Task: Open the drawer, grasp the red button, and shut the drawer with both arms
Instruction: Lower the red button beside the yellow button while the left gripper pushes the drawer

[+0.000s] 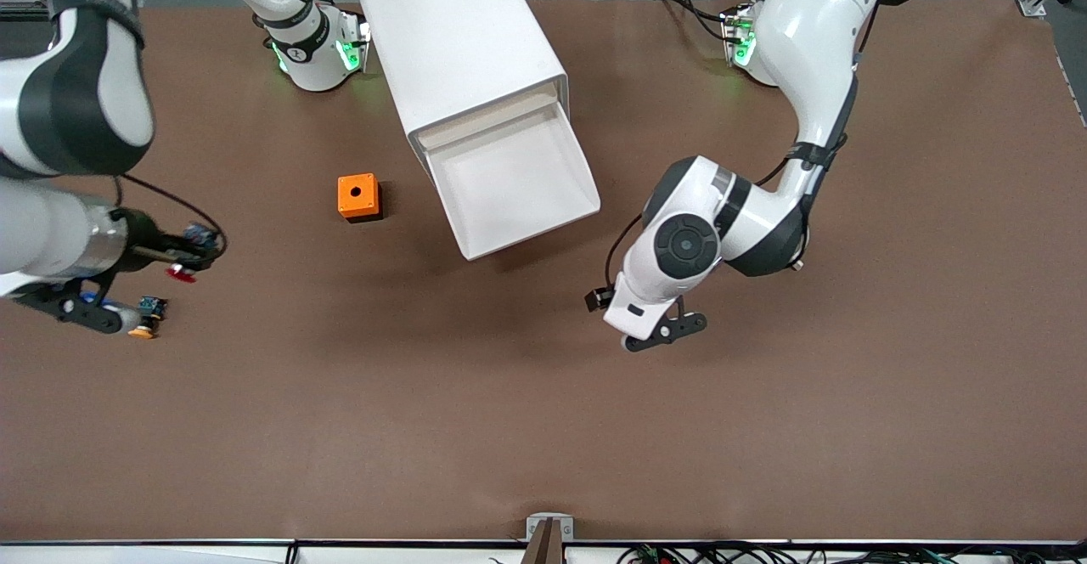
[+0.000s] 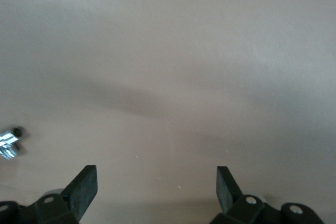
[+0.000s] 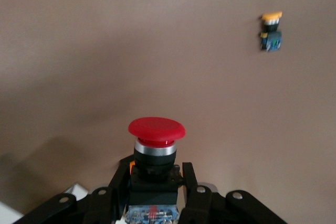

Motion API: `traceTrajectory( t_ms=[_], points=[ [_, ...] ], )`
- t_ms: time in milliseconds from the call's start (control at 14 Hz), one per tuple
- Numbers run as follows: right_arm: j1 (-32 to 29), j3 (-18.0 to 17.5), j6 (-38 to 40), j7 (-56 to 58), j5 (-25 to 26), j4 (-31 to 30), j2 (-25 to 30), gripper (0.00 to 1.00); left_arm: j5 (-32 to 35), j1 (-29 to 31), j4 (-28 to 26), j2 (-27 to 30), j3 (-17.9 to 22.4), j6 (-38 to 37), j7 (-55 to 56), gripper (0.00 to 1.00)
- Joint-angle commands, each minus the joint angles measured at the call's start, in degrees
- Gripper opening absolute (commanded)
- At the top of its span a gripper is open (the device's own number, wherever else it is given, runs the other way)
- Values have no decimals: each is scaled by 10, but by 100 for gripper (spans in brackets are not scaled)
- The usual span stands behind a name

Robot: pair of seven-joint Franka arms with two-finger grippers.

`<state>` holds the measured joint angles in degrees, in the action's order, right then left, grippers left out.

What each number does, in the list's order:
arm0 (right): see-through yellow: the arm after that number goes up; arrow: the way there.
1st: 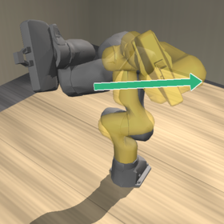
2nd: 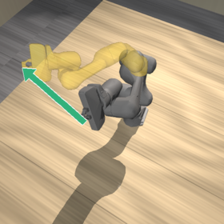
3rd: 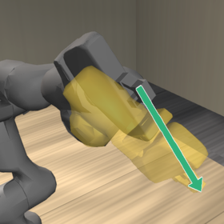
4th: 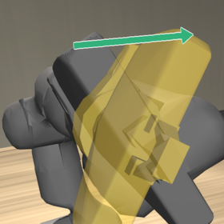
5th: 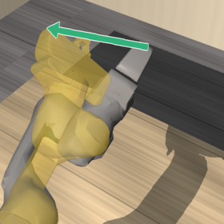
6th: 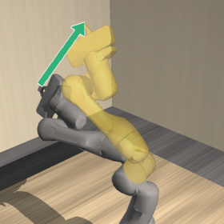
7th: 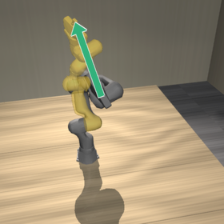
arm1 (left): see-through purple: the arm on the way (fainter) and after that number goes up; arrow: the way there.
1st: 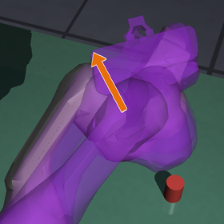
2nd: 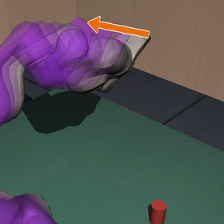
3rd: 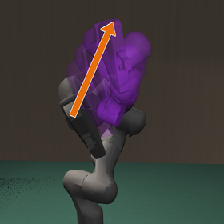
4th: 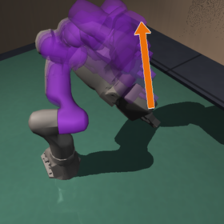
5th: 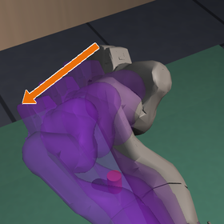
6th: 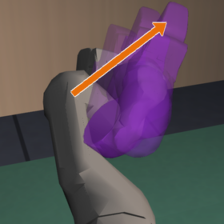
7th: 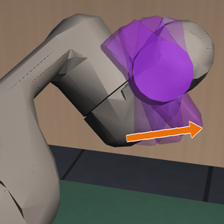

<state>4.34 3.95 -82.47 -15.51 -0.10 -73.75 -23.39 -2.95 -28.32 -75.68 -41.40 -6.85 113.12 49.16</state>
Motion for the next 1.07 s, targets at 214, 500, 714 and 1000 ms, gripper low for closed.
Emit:
traceTrajectory(
  t_ms=[214, 500, 714, 1000],
  points=[
    [-79, -12, -198, 198, 23, -126, -13, 17, 4, -50, 0, -15, 1, 14, 74, 100],
    [-92, -12, -296, 223, 44, -171, -45, 17, -25, -75, 0, -18, 0, 14, 100, 100],
    [-93, -12, -337, 223, 73, -191, -63, 17, -63, -91, 0, -16, 0, 14, 105, 100],
    [-100, -12, -364, 222, 78, -197, -94, 18, -80, -121, 1, -14, -1, 14, 145, 100]
  ],
)
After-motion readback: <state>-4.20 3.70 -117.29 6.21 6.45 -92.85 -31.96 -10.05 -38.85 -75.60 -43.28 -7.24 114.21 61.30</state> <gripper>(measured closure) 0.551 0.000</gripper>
